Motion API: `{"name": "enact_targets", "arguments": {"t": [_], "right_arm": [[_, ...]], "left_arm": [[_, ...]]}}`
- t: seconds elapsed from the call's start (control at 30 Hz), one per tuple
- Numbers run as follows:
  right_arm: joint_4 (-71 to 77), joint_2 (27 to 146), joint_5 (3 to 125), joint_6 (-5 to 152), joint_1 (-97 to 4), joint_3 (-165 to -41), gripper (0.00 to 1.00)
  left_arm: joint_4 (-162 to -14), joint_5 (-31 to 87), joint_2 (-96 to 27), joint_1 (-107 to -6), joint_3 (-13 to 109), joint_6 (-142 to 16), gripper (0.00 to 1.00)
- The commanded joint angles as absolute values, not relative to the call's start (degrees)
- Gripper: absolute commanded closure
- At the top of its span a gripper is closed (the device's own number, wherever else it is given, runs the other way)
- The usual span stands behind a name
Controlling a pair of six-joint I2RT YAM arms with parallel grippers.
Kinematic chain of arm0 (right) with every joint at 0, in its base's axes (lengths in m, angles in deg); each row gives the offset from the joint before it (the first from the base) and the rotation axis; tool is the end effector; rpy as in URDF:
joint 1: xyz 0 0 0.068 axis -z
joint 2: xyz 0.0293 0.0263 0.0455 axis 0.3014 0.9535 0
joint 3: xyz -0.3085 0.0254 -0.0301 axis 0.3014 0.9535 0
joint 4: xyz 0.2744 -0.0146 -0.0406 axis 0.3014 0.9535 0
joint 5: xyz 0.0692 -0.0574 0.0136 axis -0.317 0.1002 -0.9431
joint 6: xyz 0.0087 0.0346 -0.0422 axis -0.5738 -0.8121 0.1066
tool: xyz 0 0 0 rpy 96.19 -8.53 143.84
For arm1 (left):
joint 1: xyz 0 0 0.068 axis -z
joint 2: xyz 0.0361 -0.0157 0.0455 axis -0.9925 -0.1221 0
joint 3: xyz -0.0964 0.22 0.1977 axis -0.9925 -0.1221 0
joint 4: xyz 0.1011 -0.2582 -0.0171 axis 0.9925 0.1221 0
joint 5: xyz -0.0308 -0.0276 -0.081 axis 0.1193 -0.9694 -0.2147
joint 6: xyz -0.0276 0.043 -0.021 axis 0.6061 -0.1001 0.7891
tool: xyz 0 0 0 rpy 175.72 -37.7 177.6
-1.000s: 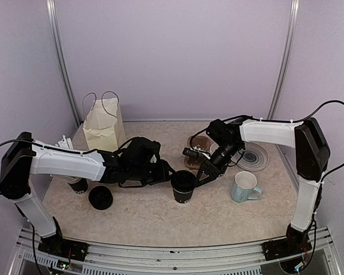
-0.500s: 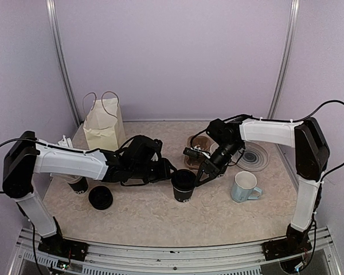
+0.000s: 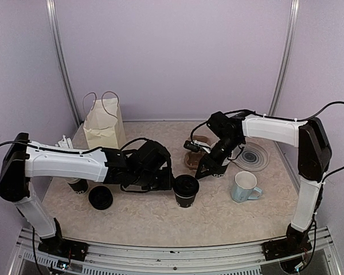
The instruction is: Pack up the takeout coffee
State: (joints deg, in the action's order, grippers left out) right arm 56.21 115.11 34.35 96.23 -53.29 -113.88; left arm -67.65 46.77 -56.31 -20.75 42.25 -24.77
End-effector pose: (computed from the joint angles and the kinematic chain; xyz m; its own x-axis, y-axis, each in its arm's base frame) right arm 0.3192 0.2577 0.2519 -0.5989 -0.7045 -0.3808 -0.7745 0.3885 0.4993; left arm 0.1861 -0.3386 0.2493 -0.8493 -0.0098 -0.5278 0.2496 0.8736 -0.4178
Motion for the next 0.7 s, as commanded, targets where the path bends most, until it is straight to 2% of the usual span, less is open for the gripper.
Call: {"name": "enact_targets", "arguments": {"t": [0.0, 0.47, 0.57, 0.67], "right_arm": [[50.0, 119.2, 38.9, 97.6, -54.0, -114.1, 0.68], [50.5, 116.0, 36.5, 99.9, -54.3, -113.5, 0.63], [51.1, 112.5, 35.1, 104.9, -54.2, -112.3, 0.54], [51.4, 105.5, 34.4, 113.0, -54.0, -108.3, 0.37]], "left_arm": [[-57.9, 37.0, -58.8, -17.3, 40.9, -24.7, 0.72], [-57.0, 38.9, -58.3, -17.0, 43.2, -25.0, 0.68], [-57.0, 41.8, -57.4, -16.3, 43.7, -25.8, 0.58], [-58.0, 46.0, -55.5, -14.9, 43.5, -28.0, 0.45]]}}
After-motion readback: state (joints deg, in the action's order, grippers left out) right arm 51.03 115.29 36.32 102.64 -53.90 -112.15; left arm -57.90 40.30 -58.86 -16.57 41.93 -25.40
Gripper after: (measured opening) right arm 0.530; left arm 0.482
